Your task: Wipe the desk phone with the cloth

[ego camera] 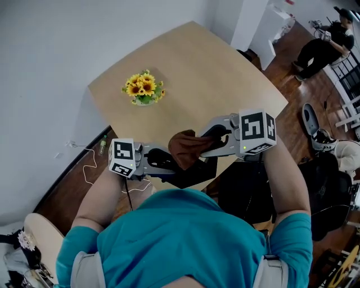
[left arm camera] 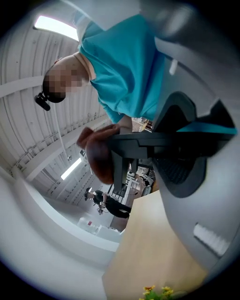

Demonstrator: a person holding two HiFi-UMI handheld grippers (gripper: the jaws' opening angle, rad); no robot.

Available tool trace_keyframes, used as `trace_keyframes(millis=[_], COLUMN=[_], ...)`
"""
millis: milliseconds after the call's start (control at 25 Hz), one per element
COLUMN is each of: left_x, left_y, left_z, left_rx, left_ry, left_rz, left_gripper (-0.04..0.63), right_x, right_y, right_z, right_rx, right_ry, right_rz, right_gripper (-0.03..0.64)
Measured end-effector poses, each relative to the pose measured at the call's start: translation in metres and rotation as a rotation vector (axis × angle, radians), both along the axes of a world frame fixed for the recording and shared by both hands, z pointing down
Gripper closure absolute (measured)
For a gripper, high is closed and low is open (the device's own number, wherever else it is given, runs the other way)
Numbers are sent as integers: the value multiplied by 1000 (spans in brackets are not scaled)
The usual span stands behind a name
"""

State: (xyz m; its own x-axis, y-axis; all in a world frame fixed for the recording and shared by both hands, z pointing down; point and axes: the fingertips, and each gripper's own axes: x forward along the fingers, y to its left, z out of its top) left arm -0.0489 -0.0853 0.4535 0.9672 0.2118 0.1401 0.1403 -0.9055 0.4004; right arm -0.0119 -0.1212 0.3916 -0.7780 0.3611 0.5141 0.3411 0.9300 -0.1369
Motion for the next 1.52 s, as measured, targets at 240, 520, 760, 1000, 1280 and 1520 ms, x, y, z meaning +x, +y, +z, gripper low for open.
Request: trace_keyframes(millis=[240, 520, 760, 1000, 1280, 1520], left_x=[0, -2, 0, 8, 14, 12], left_y=[10, 6, -4, -5, -1, -3], left_z=[1, 0, 14, 25, 26, 31], left_rx=[40, 109, 246, 270, 290, 275], left_ry=[-37, -81, -230, -283, -301, -312], left_rz=[37, 9, -32, -10, 26, 2], left_gripper=[431, 431, 431, 431, 431, 431], right_x=[19, 50, 54, 51, 66, 59], right_y=[-53, -72, -42, 11, -23, -41], right_z=[49, 58, 12, 55, 96, 68], right_rx=[-38, 48, 123, 184, 223, 374], right_ry=[128, 124, 37, 312, 481, 442], right_rz=[157, 308, 272, 27, 82, 140], right_gripper=[498, 498, 499, 498, 498, 499])
